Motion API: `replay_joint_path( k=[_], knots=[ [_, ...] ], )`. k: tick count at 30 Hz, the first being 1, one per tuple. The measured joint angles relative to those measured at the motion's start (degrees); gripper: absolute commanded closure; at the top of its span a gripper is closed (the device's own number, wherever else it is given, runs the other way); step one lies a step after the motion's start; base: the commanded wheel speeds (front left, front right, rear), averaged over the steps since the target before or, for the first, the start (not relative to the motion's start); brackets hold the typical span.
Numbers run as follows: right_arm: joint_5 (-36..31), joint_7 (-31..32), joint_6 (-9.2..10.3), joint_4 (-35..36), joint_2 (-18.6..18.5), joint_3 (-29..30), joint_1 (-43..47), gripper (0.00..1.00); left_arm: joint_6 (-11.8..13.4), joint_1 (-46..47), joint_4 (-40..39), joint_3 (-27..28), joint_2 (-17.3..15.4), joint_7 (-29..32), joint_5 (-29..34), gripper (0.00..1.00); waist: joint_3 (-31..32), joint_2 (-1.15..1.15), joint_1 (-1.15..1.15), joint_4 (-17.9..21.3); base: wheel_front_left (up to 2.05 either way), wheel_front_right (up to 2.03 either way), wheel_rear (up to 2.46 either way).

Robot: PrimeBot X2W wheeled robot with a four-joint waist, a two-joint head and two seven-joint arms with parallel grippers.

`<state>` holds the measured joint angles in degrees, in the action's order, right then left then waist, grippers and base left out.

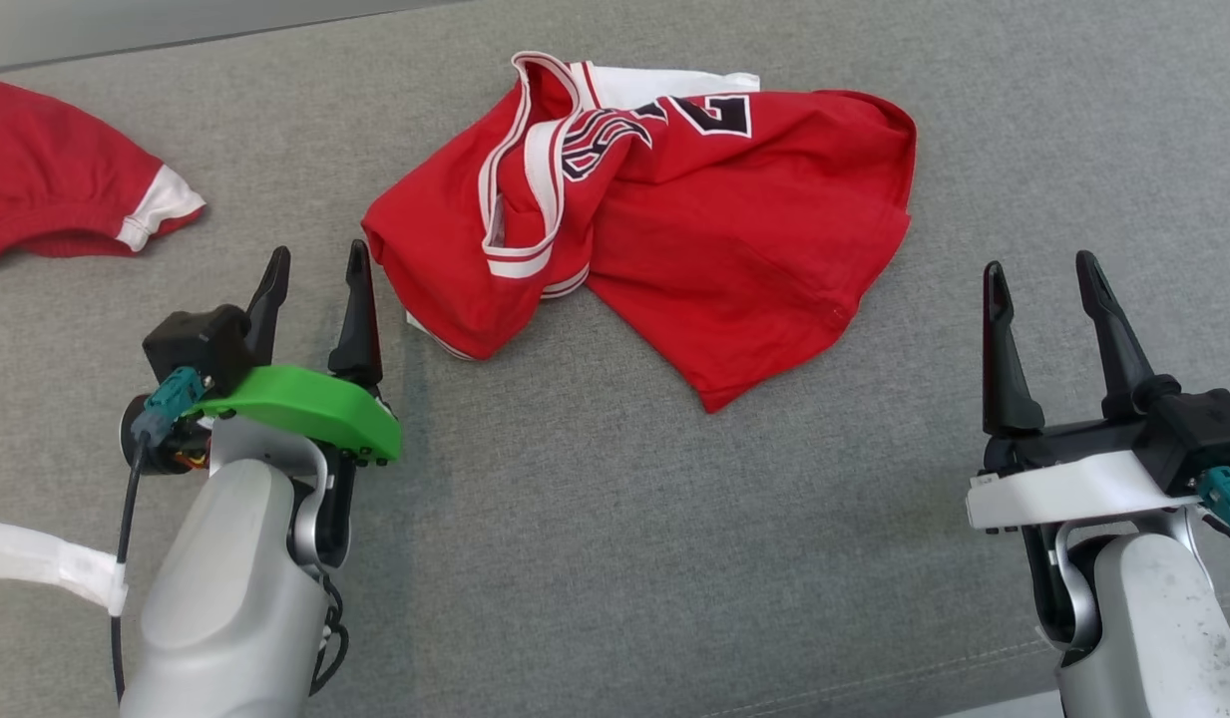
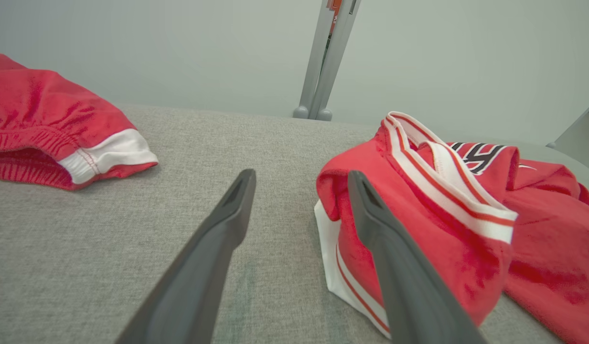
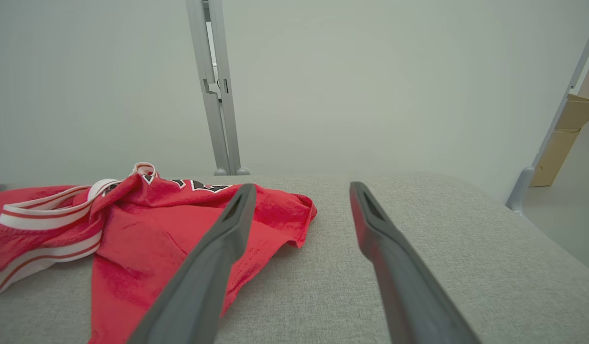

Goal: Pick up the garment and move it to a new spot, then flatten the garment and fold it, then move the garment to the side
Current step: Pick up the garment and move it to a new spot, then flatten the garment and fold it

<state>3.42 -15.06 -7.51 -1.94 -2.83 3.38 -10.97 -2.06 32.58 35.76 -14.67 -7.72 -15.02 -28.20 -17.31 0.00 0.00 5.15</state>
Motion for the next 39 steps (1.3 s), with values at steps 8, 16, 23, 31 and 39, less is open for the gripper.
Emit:
replay_joint_path(
  k=[8, 16, 23, 31, 39],
  knots=[
    [-0.5, 0.0, 0.00, -2.4, 0.0, 0.0, 0.3, 0.00, -1.1, -9.0, -10.3, 5.0, 1.6, -0.1, 4.8, 0.00, 4.0, 0.00, 0.00, -2.1, 0.00, 0.00, 0.00],
    [-1.0, 0.0, 0.00, -4.9, 0.0, -0.4, 2.2, 0.00, -0.9, -21.7, -18.8, 10.1, 3.8, -0.1, 9.0, 0.00, 8.8, 0.00, 0.00, -3.9, 0.00, 0.00, 0.00],
    [-0.4, 0.0, 0.00, -6.9, 0.0, -2.4, 6.0, 0.00, 0.4, -28.9, -21.2, 10.8, 4.7, -0.1, 12.0, 0.00, 12.5, 0.00, 0.00, -5.1, 0.00, 0.00, 0.00],
    [0.7, 0.0, 0.00, -8.5, 0.0, -4.8, 7.4, 0.00, 1.3, -30.9, -21.6, 10.2, 4.8, -0.1, 11.6, 0.00, 14.9, 0.00, 0.00, -5.6, 0.00, 0.00, 0.00],
    [0.9, 0.0, 0.00, -9.0, 0.0, -5.7, 7.8, 0.00, 1.8, -31.4, -21.6, 9.5, 4.8, -0.1, 11.2, 0.00, 15.2, 0.00, 0.00, -5.6, 0.00, 0.00, 0.00]
  ],
)
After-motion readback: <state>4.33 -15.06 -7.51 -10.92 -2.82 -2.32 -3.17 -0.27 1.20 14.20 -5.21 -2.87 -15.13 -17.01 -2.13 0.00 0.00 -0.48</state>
